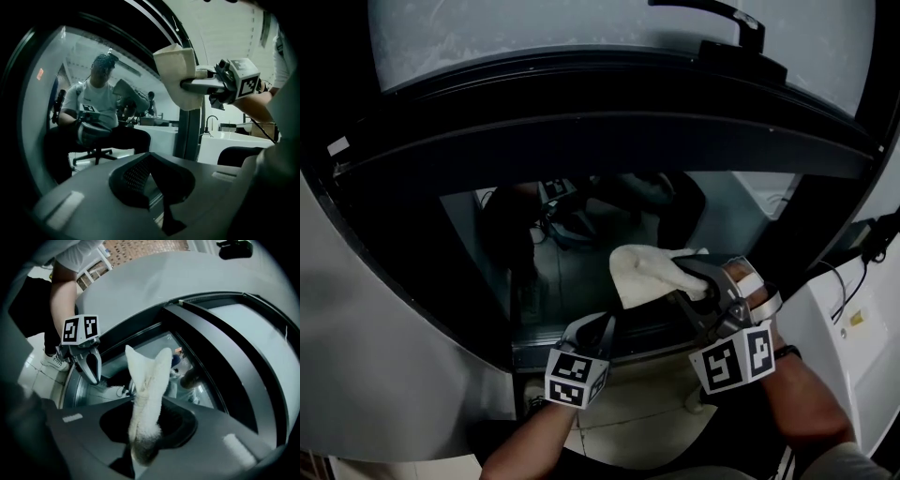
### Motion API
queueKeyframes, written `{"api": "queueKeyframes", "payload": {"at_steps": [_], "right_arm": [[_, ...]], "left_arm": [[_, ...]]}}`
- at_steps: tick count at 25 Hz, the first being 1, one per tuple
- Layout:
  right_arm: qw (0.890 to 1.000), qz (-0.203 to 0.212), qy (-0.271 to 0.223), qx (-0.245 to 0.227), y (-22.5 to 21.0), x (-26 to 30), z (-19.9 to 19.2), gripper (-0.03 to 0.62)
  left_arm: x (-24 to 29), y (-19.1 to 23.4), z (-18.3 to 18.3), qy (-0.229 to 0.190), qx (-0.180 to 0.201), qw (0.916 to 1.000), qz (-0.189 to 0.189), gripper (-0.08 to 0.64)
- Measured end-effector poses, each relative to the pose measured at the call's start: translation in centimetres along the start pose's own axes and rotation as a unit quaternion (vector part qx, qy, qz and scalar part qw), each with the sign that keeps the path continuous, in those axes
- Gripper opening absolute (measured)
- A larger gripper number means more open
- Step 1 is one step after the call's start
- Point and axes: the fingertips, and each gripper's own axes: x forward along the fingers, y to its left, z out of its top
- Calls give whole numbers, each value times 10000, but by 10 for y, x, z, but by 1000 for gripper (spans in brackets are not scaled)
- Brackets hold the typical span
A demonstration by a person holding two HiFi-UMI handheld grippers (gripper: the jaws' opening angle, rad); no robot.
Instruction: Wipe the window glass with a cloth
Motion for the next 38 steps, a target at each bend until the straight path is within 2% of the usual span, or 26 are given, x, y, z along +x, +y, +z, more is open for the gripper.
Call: {"api": "queueKeyframes", "payload": {"at_steps": [5, 10, 15, 23, 28, 38], "right_arm": [[9975, -387, 96, -585, -18, 10, 31, 86], [9898, -954, 37, -1054, -46, 15, 65, 87], [9793, -1427, -58, -1434, -70, 25, 96, 87], [9632, -1953, -47, -1847, -90, 45, 106, 87], [9615, -2022, -11, -1863, -83, 61, 105, 86], [9730, -1835, -84, -1399, -71, 81, 100, 87]], "left_arm": [[-7, 0, 5, -136, 150, 9998, -46, 16], [-11, 5, 12, -287, 17, 9995, -124, 15], [-19, 27, 21, -458, -117, 9989, 75, 15], [-27, 41, 21, -515, -327, 9980, 182, 16], [-26, 47, 22, -556, -389, 9975, 178, 16], [-22, 53, 17, -493, -486, 9974, 211, 17]]}}
